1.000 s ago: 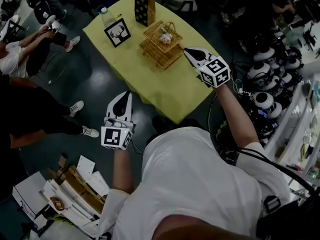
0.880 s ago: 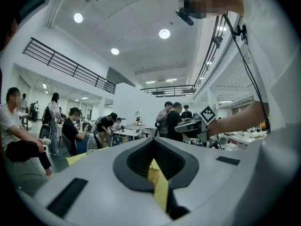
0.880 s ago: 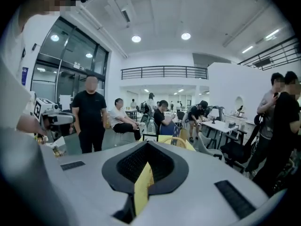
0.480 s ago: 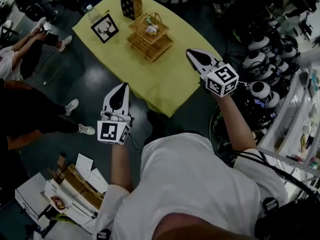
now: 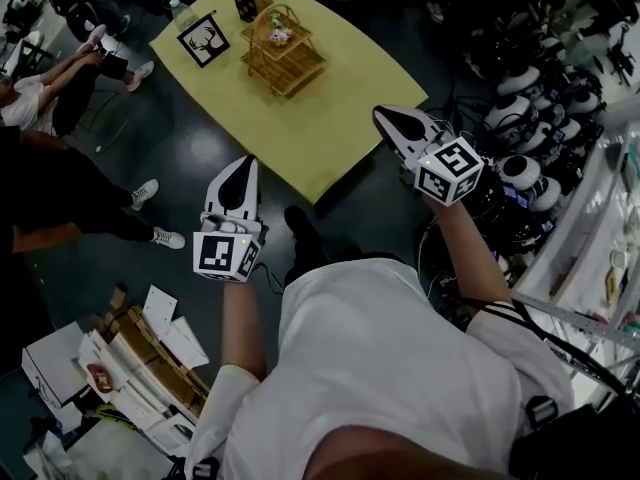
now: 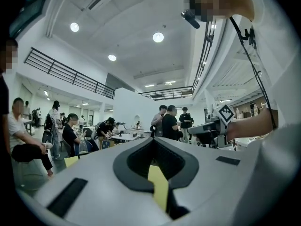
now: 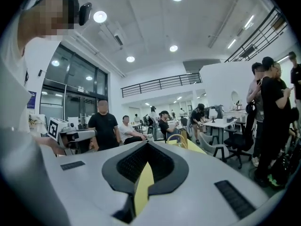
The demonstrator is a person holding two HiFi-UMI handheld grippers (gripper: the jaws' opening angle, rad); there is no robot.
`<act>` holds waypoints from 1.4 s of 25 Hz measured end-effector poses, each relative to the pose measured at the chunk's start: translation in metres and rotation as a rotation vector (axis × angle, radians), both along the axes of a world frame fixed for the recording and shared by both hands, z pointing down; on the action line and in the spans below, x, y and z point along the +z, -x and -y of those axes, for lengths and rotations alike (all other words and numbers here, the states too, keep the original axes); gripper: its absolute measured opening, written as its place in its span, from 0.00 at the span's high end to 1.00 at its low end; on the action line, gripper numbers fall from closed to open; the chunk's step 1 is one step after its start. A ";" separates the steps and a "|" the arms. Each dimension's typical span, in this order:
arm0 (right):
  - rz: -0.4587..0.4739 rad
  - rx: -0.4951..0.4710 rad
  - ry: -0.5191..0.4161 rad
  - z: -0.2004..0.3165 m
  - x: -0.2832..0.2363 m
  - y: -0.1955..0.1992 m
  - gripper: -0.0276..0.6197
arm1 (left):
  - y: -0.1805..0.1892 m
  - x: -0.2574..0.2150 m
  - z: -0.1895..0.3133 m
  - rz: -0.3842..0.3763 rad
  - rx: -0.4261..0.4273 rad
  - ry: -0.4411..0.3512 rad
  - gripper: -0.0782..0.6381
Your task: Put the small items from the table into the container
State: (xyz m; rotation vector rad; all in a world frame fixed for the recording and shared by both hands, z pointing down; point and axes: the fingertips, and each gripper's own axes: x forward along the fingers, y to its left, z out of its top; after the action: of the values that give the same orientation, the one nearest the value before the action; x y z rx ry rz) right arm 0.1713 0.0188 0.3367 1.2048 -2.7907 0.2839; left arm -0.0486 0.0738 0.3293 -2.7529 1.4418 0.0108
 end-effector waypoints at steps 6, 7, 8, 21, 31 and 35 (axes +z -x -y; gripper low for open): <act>0.012 -0.065 -0.013 -0.052 -0.010 -0.001 0.93 | -0.013 -0.020 -0.062 -0.006 -0.038 -0.026 0.88; 0.016 -0.076 -0.010 -0.060 -0.010 0.001 0.93 | -0.013 -0.023 -0.071 -0.005 -0.045 -0.027 0.88; 0.019 -0.087 -0.009 -0.067 -0.011 0.004 0.93 | -0.013 -0.026 -0.078 -0.007 -0.050 -0.027 0.88; 0.092 -0.061 -0.057 -0.133 -0.049 0.051 0.93 | 0.023 -0.061 -0.125 -0.044 -0.011 -0.025 0.88; 0.114 -0.024 -0.071 -0.155 -0.059 0.085 0.93 | 0.046 -0.065 -0.143 -0.061 0.061 -0.042 0.88; 0.134 -0.015 -0.059 -0.157 -0.060 0.088 0.93 | 0.043 -0.064 -0.144 -0.063 0.080 -0.045 0.88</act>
State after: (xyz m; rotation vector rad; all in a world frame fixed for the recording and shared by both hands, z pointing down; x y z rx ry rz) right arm 0.0837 0.1756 0.2771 1.2198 -2.9409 0.2935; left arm -0.0919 0.2183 0.2650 -2.7956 1.3262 0.1314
